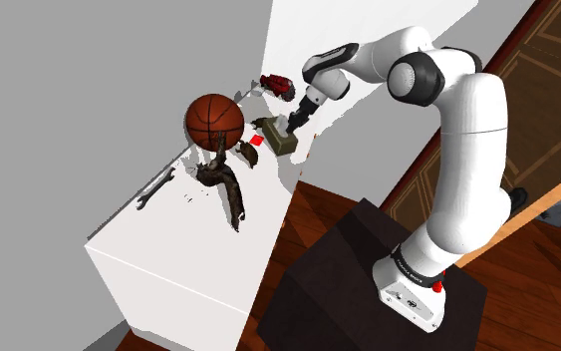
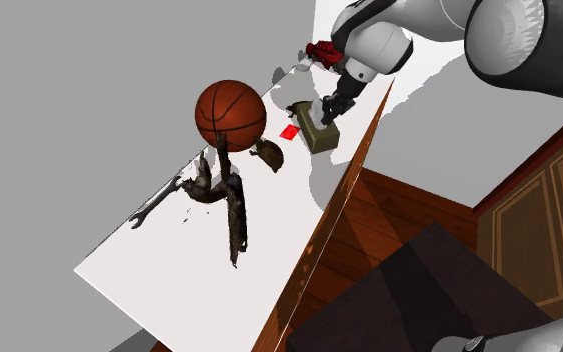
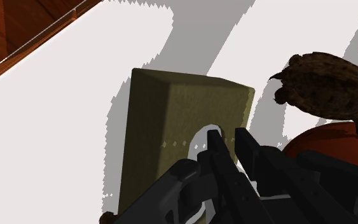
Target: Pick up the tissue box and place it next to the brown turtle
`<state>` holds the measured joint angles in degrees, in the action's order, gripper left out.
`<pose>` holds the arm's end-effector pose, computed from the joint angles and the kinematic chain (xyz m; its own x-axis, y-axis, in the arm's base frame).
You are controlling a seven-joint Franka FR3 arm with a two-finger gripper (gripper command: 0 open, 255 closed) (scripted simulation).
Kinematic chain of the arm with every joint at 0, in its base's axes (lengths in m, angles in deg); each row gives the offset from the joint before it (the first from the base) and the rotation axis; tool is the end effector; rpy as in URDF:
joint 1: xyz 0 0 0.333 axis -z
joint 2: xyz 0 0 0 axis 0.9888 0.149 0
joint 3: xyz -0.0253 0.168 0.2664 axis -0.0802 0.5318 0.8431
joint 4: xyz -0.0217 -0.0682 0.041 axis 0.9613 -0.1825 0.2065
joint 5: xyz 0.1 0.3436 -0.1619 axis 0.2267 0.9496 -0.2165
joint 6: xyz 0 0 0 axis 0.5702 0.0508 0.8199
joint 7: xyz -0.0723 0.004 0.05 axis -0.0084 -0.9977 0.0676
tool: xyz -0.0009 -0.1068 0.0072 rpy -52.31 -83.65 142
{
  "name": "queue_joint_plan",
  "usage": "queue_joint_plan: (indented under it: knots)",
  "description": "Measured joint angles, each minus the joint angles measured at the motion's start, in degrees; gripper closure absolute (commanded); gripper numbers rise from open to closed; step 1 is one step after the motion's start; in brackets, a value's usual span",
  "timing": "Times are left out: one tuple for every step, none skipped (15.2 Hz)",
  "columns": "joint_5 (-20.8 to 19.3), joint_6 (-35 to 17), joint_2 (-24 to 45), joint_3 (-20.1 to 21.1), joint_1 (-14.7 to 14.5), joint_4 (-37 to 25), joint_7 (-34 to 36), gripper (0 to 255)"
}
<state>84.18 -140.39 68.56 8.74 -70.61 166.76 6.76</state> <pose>0.6366 -0.2450 0.2517 0.9834 -0.0804 0.1628 -0.0167 -0.9329 -0.3599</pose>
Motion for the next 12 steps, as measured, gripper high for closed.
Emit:
queue_joint_plan:
  knots:
    - [0.05,-0.09,0.06,0.03,0.01,0.03,-0.07,255]
    - [0.06,-0.11,0.10,0.03,0.02,0.02,-0.09,255]
    - [0.07,-0.13,0.12,0.04,0.03,0.01,-0.10,255]
    - [0.08,-0.13,0.14,0.04,0.03,0.00,-0.11,255]
    - [0.08,-0.14,0.14,0.05,0.03,0.00,-0.11,255]
    - [0.09,-0.14,0.14,0.05,0.03,0.00,-0.11,0]
    - [0.09,-0.14,0.14,0.05,0.03,0.00,-0.12,0]
    - [0.09,-0.14,0.14,0.05,0.04,-0.01,-0.12,0]
    - [0.09,-0.15,0.14,0.05,0.04,-0.01,-0.12,0]
    - [0.09,-0.15,0.14,0.05,0.04,-0.01,-0.12,0]
    - [0.09,-0.15,0.14,0.05,0.04,-0.01,-0.12,0]
    - [0.09,-0.15,0.14,0.05,0.04,-0.01,-0.12,0]
